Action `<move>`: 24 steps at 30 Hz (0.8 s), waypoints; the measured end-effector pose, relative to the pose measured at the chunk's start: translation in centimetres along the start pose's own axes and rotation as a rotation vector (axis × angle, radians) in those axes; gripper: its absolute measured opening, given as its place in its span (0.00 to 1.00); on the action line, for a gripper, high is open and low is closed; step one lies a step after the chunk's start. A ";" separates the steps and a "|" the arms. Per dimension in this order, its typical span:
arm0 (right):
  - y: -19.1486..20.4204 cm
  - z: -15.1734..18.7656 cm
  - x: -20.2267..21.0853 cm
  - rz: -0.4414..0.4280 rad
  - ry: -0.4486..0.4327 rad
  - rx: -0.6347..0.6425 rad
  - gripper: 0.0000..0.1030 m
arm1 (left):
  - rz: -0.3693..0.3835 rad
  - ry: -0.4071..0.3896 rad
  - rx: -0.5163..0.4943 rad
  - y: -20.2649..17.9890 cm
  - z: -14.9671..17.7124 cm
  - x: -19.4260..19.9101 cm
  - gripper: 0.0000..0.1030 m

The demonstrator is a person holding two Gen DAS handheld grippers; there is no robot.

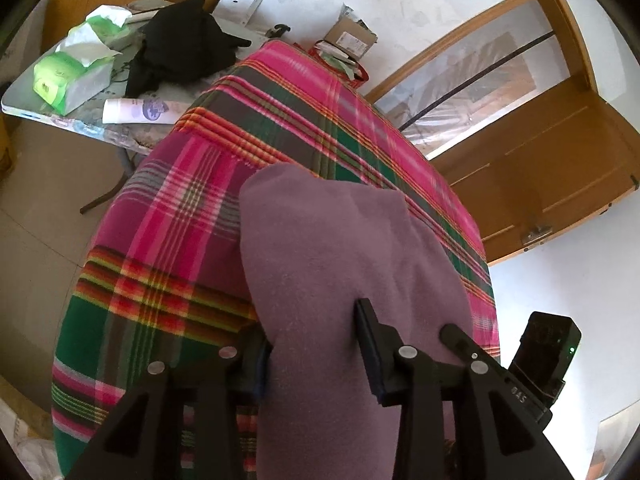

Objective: Fold clothes
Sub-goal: 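Lift the mauve garment with both grippers and carry it across the bedspread, then lay the folded mauve garment flat on the bedspread and open both grippers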

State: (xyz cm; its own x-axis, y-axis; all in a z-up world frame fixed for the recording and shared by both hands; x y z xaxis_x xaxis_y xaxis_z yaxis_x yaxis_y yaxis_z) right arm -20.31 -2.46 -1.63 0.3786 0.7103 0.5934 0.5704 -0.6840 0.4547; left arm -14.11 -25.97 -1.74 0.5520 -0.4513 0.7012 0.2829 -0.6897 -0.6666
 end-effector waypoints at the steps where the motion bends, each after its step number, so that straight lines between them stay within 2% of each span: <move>1: -0.1 0.1 -0.1 0.012 0.009 -0.002 0.24 | -0.006 0.000 0.003 0.1 0.1 0.1 0.41; 6: -0.5 0.4 0.0 0.044 0.037 0.000 0.32 | -0.005 -0.023 0.023 0.6 1.1 1.1 0.41; 12: -0.4 0.9 1.7 0.072 0.021 0.014 0.34 | -0.022 -0.069 0.056 1.4 3.2 3.1 0.41; 18: 0.1 2.6 4.8 0.016 -0.013 0.003 0.34 | -0.029 -0.079 0.066 1.9 6.5 4.6 0.41; 24: 1.8 5.0 5.6 -0.036 0.041 0.033 0.34 | -0.041 -0.090 0.058 1.5 7.7 4.8 0.41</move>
State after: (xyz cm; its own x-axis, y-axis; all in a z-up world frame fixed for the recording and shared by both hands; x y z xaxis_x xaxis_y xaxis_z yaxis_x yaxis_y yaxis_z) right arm -13.54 1.13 -0.87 0.3272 0.7265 0.6042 0.6074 -0.6515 0.4545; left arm -5.05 -24.81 -1.28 0.6068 -0.3688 0.7042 0.3499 -0.6715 -0.6532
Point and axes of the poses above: each gripper's, at about its wrist camera, not at the fingertips, and x roughly against the way its jaws point, y to its left, z to its underside, the point moved 1 cm from there along -x, roughly the way its jaws point, and after that the axes turned 9 degrees about x, right-handed, at the moved point
